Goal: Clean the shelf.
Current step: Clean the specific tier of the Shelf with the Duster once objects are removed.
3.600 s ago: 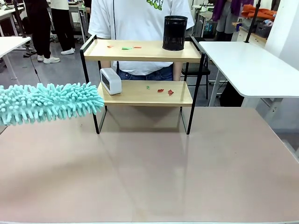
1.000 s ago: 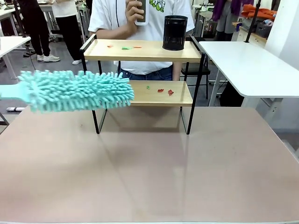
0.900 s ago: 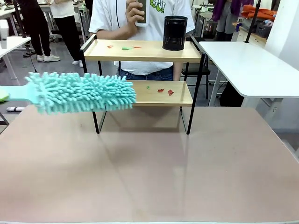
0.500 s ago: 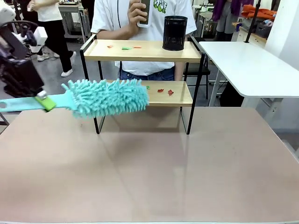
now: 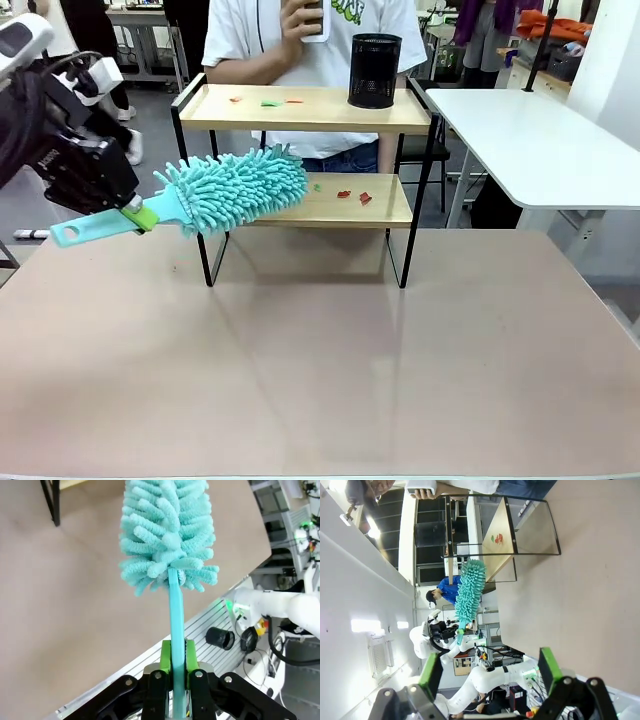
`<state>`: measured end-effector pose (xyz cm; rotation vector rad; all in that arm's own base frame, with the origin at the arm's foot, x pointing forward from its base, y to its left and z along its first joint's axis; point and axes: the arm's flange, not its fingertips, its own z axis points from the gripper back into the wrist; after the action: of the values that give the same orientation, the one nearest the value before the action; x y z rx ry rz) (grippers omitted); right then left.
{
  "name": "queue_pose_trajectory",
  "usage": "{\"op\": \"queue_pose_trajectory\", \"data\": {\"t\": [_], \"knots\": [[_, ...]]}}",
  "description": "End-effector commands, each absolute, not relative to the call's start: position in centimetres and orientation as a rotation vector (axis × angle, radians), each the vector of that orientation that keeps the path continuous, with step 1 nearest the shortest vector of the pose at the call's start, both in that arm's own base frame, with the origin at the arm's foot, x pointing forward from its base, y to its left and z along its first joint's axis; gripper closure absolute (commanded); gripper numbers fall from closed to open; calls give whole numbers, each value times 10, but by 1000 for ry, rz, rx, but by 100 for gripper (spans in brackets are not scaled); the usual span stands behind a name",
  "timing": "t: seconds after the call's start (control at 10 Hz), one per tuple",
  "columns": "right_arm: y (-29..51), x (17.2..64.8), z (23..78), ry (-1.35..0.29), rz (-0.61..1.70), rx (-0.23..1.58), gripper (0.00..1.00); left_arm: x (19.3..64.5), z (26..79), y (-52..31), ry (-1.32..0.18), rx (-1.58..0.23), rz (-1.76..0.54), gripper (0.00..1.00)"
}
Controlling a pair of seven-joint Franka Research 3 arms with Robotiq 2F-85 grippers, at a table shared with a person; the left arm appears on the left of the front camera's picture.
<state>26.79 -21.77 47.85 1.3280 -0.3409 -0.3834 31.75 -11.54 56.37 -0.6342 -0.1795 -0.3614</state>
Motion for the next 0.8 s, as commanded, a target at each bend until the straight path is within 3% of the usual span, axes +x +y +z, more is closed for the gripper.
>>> {"op": "queue_pose_trajectory", "data": {"t": [0.0, 0.1, 0.2, 0.3, 0.7], "knots": [[-218, 270, 480, -366, -359, 1340, 0, 316, 570, -108, -171, -644, -381, 100], [-218, 270, 480, -366, -359, 1340, 0, 316, 570, -108, -171, -644, -381, 100], [-218, 270, 480, -366, -359, 1340, 0, 317, 565, -114, -177, -638, -369, 88], [-218, 270, 480, -366, -359, 1340, 0, 319, 559, -131, -234, -533, -290, 88], [-218, 270, 480, -366, -359, 1340, 0, 340, 547, -156, -294, -476, -171, 88]]}}
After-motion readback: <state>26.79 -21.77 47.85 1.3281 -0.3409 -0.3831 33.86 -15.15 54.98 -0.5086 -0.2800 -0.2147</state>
